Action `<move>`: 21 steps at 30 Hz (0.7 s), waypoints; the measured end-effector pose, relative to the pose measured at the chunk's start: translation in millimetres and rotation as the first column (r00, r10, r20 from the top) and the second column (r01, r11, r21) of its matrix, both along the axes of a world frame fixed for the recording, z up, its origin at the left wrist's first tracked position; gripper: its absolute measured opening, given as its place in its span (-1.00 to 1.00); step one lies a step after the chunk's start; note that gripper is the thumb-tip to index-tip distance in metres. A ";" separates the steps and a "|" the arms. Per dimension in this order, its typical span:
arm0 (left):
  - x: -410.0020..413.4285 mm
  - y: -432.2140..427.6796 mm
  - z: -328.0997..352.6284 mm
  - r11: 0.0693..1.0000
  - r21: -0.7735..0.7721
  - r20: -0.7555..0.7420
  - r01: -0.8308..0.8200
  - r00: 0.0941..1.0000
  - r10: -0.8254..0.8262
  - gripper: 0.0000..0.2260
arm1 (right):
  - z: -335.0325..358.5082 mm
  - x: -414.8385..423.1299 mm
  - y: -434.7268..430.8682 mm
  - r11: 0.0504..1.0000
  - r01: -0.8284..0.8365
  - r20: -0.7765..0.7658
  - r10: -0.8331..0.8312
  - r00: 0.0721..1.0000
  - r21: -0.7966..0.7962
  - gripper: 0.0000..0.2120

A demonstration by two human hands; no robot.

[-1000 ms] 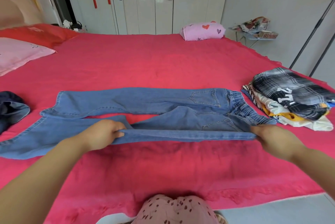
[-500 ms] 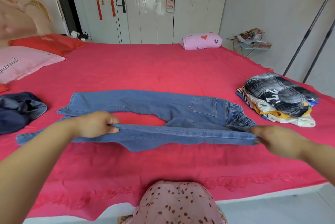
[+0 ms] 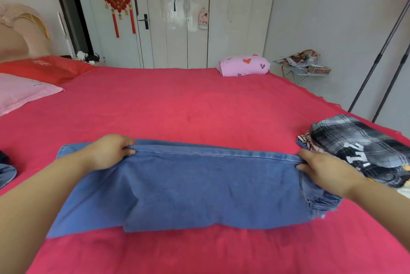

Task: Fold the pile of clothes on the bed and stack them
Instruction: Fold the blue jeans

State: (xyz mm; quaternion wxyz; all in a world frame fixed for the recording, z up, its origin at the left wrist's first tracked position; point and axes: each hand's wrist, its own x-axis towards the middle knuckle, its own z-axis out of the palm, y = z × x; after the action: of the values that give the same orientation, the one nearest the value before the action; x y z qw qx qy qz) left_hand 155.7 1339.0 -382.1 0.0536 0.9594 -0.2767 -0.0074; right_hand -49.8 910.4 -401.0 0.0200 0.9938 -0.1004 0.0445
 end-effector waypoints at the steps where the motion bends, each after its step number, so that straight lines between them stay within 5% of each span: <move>1: 16.5 -7.7 -3.0 0.999 0.024 0.030 -0.030 0.999 0.029 -0.84 | -5.5 17.5 -6.1 1.000 0.027 0.021 -0.027 0.999 0.010 -0.87; 5: 78.9 -39.3 -31.0 0.989 0.035 0.073 -0.143 0.987 0.140 -0.69 | -35.7 81.2 -29.8 0.992 0.126 -0.008 -0.126 0.992 0.017 -0.72; 11: 147.5 -84.8 -94.2 0.977 0.099 0.112 -0.186 0.978 0.175 -0.85 | -99.4 144.1 -63.5 0.973 0.218 -0.101 -0.210 0.973 0.076 -0.70; 21: 184.8 -114.3 -213.3 0.969 0.076 0.168 -0.237 0.961 0.221 -0.76 | -164.4 165.7 -77.5 0.957 0.276 -0.098 -0.268 0.959 0.092 -0.70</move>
State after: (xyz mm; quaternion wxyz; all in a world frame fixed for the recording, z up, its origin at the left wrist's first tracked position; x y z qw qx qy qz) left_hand 340.5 1224.7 -595.4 -0.0137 0.9840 -0.1664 0.0618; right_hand 116.0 832.9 -565.4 -0.0220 0.9711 -0.2374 -0.0060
